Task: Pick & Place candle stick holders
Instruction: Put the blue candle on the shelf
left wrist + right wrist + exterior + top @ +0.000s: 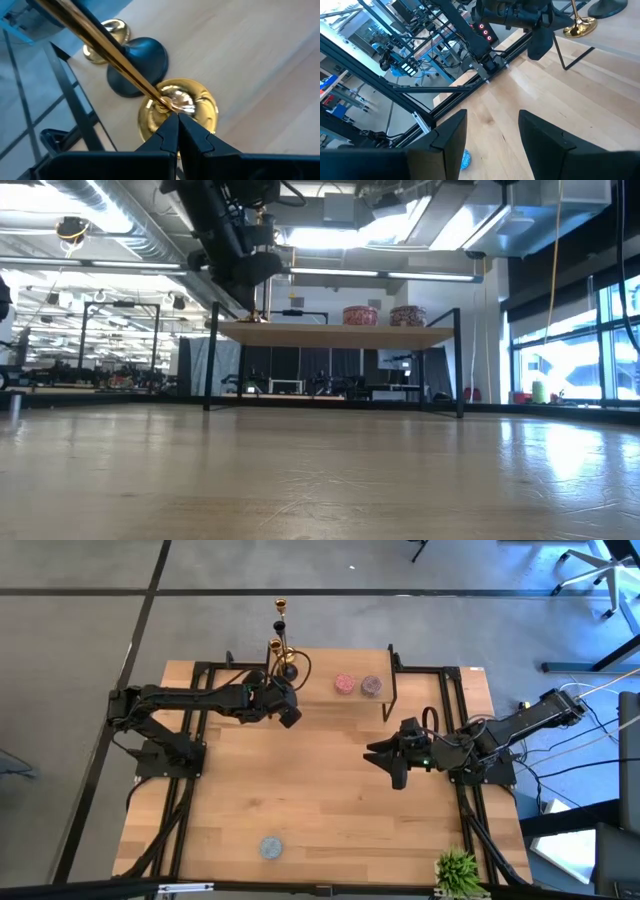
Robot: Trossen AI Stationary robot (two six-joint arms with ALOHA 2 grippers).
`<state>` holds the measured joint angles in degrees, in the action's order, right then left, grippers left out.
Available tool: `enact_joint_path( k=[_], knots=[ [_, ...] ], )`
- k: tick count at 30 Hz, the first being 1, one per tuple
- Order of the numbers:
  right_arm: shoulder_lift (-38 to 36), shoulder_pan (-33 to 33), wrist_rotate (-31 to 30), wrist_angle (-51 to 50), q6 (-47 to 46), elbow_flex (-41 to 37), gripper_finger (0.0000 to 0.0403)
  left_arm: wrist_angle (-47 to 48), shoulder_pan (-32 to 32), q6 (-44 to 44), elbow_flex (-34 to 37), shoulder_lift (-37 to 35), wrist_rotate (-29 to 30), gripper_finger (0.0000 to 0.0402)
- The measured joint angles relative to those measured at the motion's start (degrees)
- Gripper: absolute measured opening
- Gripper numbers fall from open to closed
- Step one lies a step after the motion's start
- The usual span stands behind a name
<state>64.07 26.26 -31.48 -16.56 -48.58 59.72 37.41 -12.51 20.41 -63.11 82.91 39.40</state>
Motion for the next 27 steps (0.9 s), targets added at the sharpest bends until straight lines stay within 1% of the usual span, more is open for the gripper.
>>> enact_joint_path(
  k=[3, 7, 11, 13, 19, 23, 27],
  knots=[
    [0.00, 0.00, 0.01, 0.00, 0.00, 0.00, 0.0183, 0.00, 0.91, 1.09, 0.00, 0.00, -1.57, 0.0001],
    [0.00, 0.02, 0.01, 0.02, 0.00, 0.00, 0.0183, 0.02, 3.74, 2.51, 0.00, -0.26, -1.73, 0.0001],
    [0.00, 0.00, 0.02, 0.02, 0.29, 0.00, 0.0183, 0.03, 6.64, 5.80, -0.02, -0.99, -2.20, 0.0001],
    [0.00, 0.00, 0.09, 0.02, 0.91, 0.00, 0.0183, 0.07, 8.24, 7.88, -0.04, -1.71, -4.39, 0.0001],
    [0.00, 0.00, 0.22, 0.01, 1.44, 0.00, 0.0183, 0.00, 13.39, 12.89, -0.07, -5.02, -15.26, 0.0001],
    [0.00, 0.00, 2.33, -1.17, 1.46, 0.00, 0.0183, -0.18, 16.65, 14.26, -0.07, -6.25, -26.73, 0.0001],
    [0.00, 0.00, 6.56, -3.53, 1.01, 0.00, 0.0183, -2.55, 20.59, 17.05, -0.07, -6.25, -38.60, 0.0002]
  ],
)
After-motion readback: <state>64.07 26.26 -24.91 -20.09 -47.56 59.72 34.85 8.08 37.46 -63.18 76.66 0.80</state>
